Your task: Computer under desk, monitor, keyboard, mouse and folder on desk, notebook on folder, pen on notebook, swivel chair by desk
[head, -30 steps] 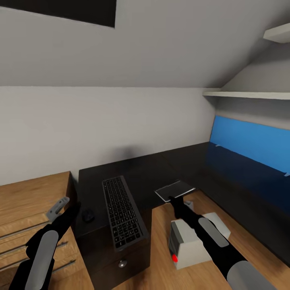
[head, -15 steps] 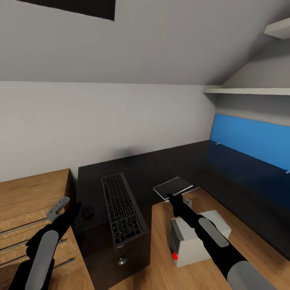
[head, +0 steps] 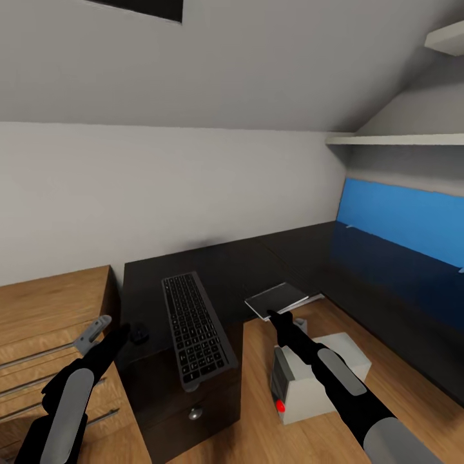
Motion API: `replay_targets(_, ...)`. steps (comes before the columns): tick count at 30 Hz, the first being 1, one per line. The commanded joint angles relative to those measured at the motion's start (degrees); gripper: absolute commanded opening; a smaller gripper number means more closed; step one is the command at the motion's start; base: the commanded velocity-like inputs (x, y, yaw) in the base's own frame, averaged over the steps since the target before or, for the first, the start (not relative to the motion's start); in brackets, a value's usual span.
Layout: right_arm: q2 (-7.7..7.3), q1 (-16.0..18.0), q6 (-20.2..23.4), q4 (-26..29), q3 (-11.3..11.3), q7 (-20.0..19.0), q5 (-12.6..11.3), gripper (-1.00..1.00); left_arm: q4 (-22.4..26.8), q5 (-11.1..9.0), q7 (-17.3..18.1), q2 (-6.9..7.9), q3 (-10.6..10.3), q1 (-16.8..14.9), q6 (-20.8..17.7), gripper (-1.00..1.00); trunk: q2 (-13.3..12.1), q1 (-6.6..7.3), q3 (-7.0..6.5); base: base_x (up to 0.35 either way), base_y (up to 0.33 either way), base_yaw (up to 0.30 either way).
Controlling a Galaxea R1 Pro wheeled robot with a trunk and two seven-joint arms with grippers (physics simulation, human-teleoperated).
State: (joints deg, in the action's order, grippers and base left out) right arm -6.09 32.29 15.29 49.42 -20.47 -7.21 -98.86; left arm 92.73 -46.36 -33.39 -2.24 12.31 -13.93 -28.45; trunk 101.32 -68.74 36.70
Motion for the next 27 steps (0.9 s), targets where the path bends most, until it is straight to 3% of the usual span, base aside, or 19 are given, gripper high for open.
replay_targets(1,-0.06,0.1,0.0,0.0,-0.2,-0.2,-0.4,-1.0,0.1,-0.5,-0.4,-0.04,0.1,0.0,-0.2,1.0,0.0,0.01,0.06,0.0,0.0,0.0)
replay_targets(27,-0.08,0.1,-0.1,0.0,-0.2,-0.2,-0.1,-1.0,0.1,-0.6,-0.3,0.04,0.1,0.0,-0.6,1.0,0.0,0.01,0.06,0.011,0.0,0.0)
